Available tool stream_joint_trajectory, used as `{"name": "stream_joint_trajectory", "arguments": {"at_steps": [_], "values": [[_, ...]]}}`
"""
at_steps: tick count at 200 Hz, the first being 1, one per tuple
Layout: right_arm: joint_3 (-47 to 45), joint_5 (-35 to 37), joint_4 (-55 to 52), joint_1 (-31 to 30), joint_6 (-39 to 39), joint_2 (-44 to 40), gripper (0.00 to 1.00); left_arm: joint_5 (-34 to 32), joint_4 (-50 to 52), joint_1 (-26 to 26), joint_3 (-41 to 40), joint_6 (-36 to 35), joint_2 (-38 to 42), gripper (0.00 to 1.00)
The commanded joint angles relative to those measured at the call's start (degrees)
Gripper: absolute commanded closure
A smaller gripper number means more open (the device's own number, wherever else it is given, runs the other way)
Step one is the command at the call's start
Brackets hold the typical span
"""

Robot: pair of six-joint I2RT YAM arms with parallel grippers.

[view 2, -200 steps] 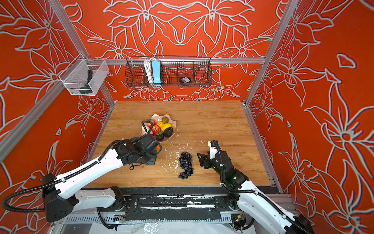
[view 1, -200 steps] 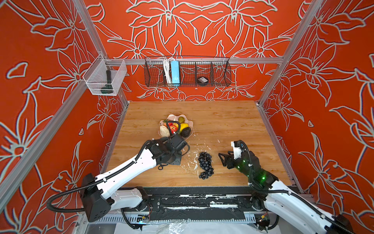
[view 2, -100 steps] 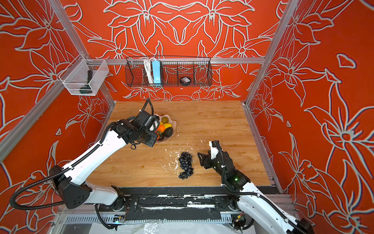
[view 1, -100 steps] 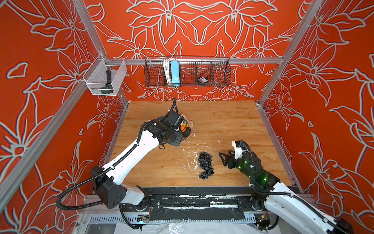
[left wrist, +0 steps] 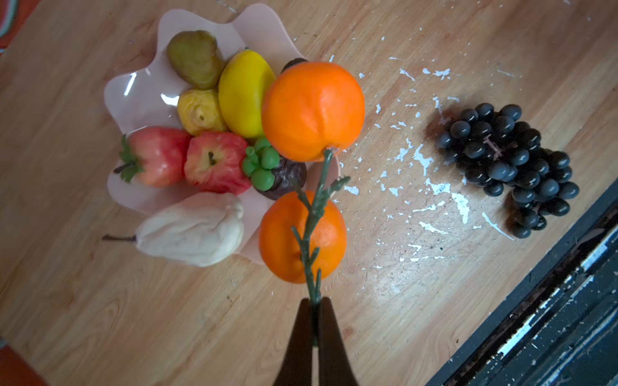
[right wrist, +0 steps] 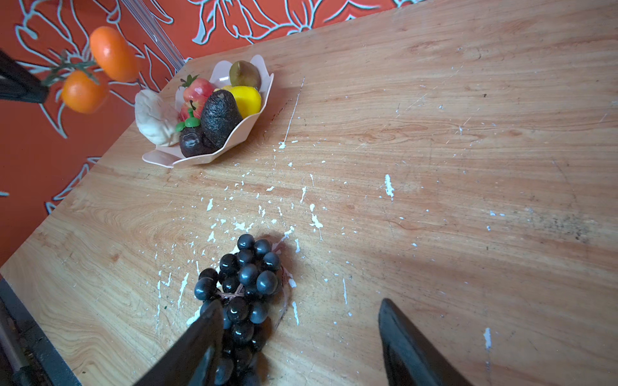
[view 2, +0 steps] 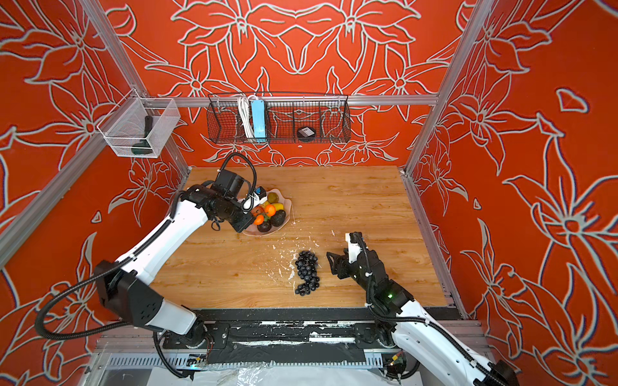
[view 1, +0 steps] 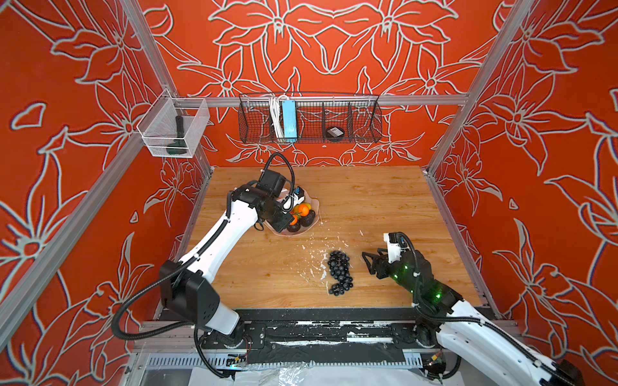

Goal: Arrange fruit in a fruit bowl
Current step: Place the fruits in the fruit bowl.

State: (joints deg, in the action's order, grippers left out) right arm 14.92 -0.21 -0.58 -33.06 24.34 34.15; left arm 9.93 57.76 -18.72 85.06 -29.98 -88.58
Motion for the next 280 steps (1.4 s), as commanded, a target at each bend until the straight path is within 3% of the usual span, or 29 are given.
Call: {"name": "stream_joint_trajectory", "arguments": {"at_steps": [1,22,39,154,280], "values": [[-0.6,1.3,-0.5,0.3,1.1,-1.2,0.26,7.4,3.1,1.2,-0.9,-12.7,-1.1,1.0],[-0.8,1.4,-0.6,0.3,1.2,-1.6,0.26,10.5,2.6,3.9,-2.7,-19.8,-1.1,1.0],[-0.7,1.2,-0.5,0.3,1.2,-1.6,0.26,7.4,2.6,4.3,-3.4,-23.6,-1.7,1.0],[-0.9,1.9,-0.7,0.3,0.9,-1.3,0.26,-4.1,1.8,5.0,2.7,-30.0,-11.9,1.0],[-0.8,1.4,0.4,0.3,0.9,0.8,0.26,-5.2,-0.6,5.1,0.6,-34.7,-14.6,1.0]]}}
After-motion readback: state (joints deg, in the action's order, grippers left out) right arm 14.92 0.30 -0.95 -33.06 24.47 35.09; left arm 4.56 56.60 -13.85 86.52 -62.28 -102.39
